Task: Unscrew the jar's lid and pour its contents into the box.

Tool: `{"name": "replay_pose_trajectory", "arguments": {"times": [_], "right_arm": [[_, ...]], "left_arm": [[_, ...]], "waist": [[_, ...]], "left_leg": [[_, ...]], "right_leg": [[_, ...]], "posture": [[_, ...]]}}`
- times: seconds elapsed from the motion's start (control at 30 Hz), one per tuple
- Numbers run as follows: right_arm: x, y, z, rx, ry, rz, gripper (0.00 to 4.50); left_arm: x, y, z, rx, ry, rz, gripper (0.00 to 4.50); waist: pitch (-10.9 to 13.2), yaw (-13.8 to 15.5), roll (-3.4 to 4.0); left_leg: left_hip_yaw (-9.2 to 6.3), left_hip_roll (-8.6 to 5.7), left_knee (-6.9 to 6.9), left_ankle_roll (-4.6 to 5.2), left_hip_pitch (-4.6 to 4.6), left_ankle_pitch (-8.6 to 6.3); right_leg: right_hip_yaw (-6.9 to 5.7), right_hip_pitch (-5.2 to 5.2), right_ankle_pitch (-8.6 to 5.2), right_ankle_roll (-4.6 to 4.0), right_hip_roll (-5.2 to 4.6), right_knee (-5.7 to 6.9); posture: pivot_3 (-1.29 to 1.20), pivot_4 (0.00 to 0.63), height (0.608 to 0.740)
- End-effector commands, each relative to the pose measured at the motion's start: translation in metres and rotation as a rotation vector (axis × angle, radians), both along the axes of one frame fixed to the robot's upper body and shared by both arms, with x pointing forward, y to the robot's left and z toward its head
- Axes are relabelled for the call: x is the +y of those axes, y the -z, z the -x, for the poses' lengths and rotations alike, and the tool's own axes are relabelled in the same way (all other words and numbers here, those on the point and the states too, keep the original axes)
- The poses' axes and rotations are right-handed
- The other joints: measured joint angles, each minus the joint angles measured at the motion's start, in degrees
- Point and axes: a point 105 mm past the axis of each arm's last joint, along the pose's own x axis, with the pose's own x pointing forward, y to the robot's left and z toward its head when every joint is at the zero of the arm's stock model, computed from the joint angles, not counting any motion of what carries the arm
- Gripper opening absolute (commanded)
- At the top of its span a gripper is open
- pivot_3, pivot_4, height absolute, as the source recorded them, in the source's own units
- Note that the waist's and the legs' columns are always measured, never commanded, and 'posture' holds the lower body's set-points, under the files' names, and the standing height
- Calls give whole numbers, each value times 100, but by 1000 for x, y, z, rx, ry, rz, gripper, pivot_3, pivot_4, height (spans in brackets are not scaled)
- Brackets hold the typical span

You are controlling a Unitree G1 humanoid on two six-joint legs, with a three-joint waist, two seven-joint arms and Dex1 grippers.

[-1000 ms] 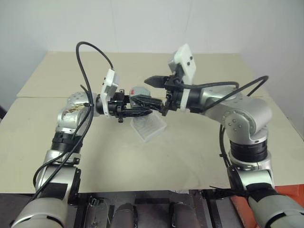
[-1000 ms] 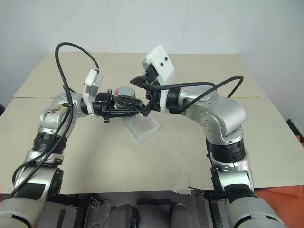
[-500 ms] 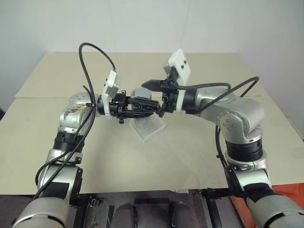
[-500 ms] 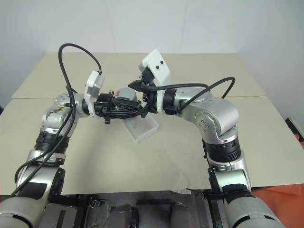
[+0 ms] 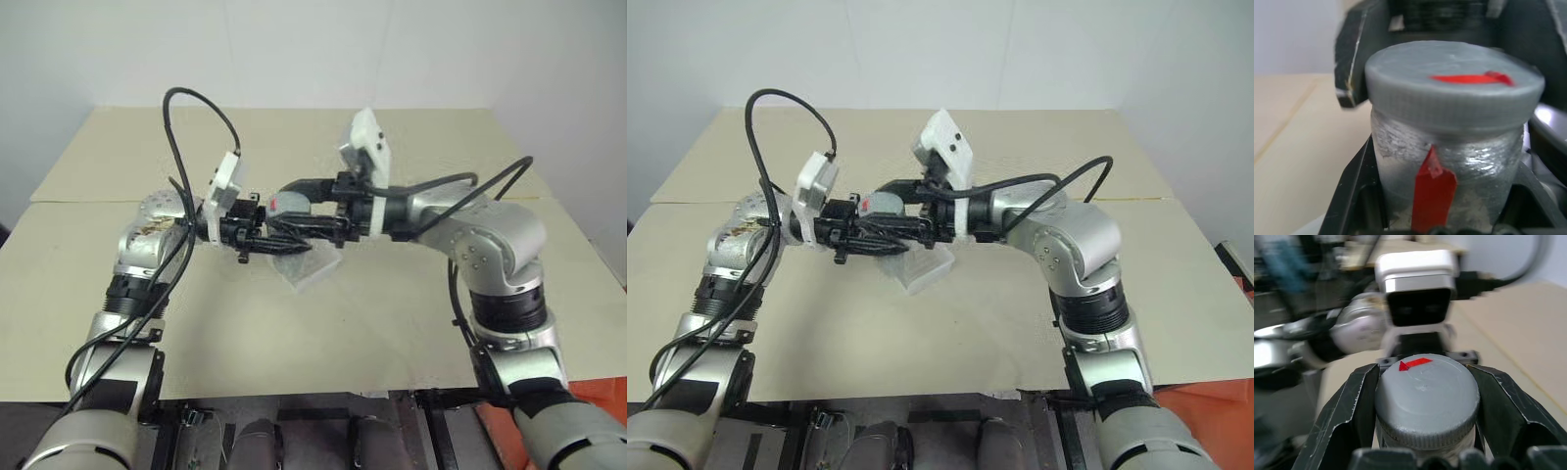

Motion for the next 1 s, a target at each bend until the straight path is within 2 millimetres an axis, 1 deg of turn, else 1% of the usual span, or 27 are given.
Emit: {"name": "replay_pose_trajectory", "arguments": {"times": [0.03, 0.17, 0.27, 0.37, 0.47, 0.53, 0.57, 0.6, 0.63, 0.67, 0.77, 0.87, 0.93, 1.0], "right_arm": [[-7, -8, 15, -41, -264, -15, 2768], [-3, -6, 7, -55, -382, 19, 2768], [-4, -6, 7, -63, -472, 22, 2768], [-1, -5, 2, -90, -496, 33, 2768], [4, -2, -4, -100, -478, 31, 2768], [5, 0, -5, -109, -449, 24, 3491], [3, 0, -5, -113, -436, 19, 3719], [1, -1, -6, -116, -417, 5, 4061], [-2, -3, -7, -117, -387, -11, 4325], [-6, -4, -8, -120, -354, -24, 4464], [-15, -6, -11, -132, -259, -40, 4464], [-23, -6, -14, -151, -104, -40, 4464], [-25, -11, -10, -162, -53, -67, 4464], [-23, -20, -1, -161, -18, -116, 4464]], "left_arm": [[8, -21, 17, -57, 73, 33, 1943], [9, -29, 32, -63, 136, 50, 1943], [10, -28, 43, -56, 170, 40, 1943], [13, -26, 47, -64, 167, 25, 1943], [14, -23, 47, -51, 153, 31, 1943], [14, -21, 45, -45, 119, 43, 1943], [14, -19, 44, -40, 99, 49, 1943], [15, -18, 43, -35, 79, 52, 1943], [17, -16, 41, -33, 55, 54, 1943], [20, -16, 38, -28, 26, 56, 1943], [28, -15, 31, -8, -35, 61, 1943], [36, -16, 17, 16, -128, 81, 1943], [39, -15, 8, 16, -177, 79, 1943], [38, -12, -1, 14, -208, 73, 1943]], "waist": [[0, -2, 1], [2, -37, 4], [4, -24, 6], [5, -4, 7], [6, 13, 8], [7, 8, 10], [7, 13, 10], [7, 19, 10], [7, 27, 10], [7, 23, 10], [8, 5, 11], [8, 2, 11], [8, 1, 11], [8, 0, 11]], "left_leg": [[0, 0, 0, 0, 1, 0], [-1, 3, -1, 1, 7, 0], [-2, 4, -1, -2, 6, 1], [0, 3, 1, -3, 4, 2], [0, 3, 1, -6, 2, 4], [1, 3, 1, -7, 2, 4], [1, 3, 1, -8, 1, 4], [0, 4, 2, -9, 0, 5], [0, 3, 2, -10, 0, 5], [0, 3, 4, -10, 0, 5], [1, 3, 2, -15, 1, 8], [0, 4, -1, -18, 4, 11], [1, 3, 1, -18, 4, 11], [2, 3, 0, -18, 4, 11]], "right_leg": [[1, 0, 0, 0, 0, 1], [3, -1, 0, 0, 2, 7], [3, -1, 0, 0, 3, 7], [3, -1, 0, 0, 3, 5], [0, -1, 0, 1, 3, 6], [0, -1, 0, 1, 3, 5], [0, -2, -1, 1, 3, 5], [-2, -2, -1, 1, 3, 5], [-2, -2, -1, 1, 3, 5], [-2, 0, -1, 1, 3, 4], [-2, -2, -1, 1, 3, 6], [-2, -3, -1, 1, 3, 9], [-2, -3, -1, 1, 3, 9], [-1, -2, -1, 1, 3, 8]], "posture": [[0, 150, 740], [0, 150, 740], [0, 150, 740], [0, 150, 740], [0, 150, 740], [0, 150, 740], [0, 150, 740], [0, 150, 740], [0, 150, 740], [0, 150, 740], [0, 150, 740], [0, 150, 740], [0, 150, 740], [0, 150, 740]]}}
